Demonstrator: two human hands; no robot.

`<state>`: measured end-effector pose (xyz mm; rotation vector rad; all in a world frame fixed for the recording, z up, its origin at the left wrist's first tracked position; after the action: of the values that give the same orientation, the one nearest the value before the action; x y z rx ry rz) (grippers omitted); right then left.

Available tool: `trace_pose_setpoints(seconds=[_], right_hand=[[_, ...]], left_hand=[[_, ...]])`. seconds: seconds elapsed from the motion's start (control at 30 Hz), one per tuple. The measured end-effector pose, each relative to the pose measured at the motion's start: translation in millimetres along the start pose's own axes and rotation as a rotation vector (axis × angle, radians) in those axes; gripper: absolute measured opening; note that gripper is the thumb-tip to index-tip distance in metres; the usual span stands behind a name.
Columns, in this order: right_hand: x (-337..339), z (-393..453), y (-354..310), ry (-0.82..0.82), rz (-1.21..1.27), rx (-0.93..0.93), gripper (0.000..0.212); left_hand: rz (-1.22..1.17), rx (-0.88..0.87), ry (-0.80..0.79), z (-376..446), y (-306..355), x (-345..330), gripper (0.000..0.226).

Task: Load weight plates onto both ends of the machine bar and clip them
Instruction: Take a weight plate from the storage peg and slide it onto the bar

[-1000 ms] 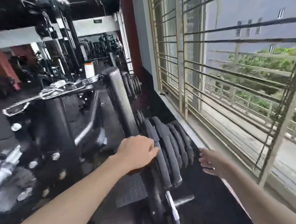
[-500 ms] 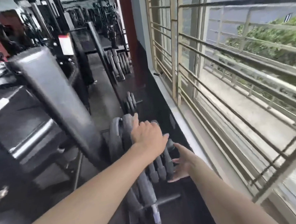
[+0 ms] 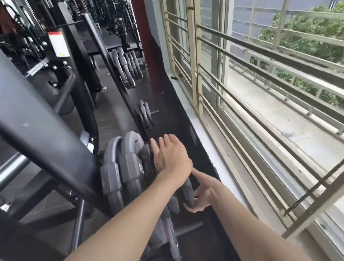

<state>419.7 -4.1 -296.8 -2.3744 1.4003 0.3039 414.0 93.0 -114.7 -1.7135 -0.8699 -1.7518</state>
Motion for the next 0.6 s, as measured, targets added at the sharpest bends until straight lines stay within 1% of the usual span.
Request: trace_pose_setpoints(seconds=[0.1,0.13,0.2,0.27,0.37,0.43,0.47,0.57,0.6], right_hand=[[16,-1,-8,0.05,-0.001,0.045,0.063],[23,-1,-10,0.057,0.012,0.073,0.052],[37,-6,-11,0.091,0.099,0.132,0.035],[46,-9,-17,0.087,0.168,0.2,0.028],[47,-24,-36,0.086,0.163,0.378,0.033],[39,-40,-45,0.055,0.179,0.419,0.037],[31,-50,-50,0.021,0.196,0.449,0.043],[4,-76,-66,-0.029,0.191,0.624,0.09],[-7,-86,-69,-0.053,0.184,0.689,0.101]], left_hand=[[-0.152,-0.107,-0.068,-3,32,-6,0.074],[-0.188,-0.144,-0.082,-6,41,-8,0.077],[-0.224,-0.204,-0.091,-13,57,-5,0.077],[-0.25,-0.249,-0.073,-19,69,4,0.075],[-0.318,-0.287,-0.01,-31,78,35,0.076],[-0.373,-0.292,0.025,-37,72,59,0.078],[-0.399,-0.295,0.04,-41,65,72,0.08],[-0.507,-0.29,0.069,-57,36,112,0.081],[-0.556,-0.279,0.093,-65,23,127,0.08]])
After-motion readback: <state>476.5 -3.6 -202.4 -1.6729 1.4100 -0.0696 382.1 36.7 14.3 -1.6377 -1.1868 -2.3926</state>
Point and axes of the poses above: each hand's wrist, its own z-axis towards the middle knuckle, its own x-axis out of the back of the hand, y = z × x, the point moved 10 cm from there along z, towards the middle knuckle, and after that the axes turned 2 degrees about -x, right-handed, at the moved point
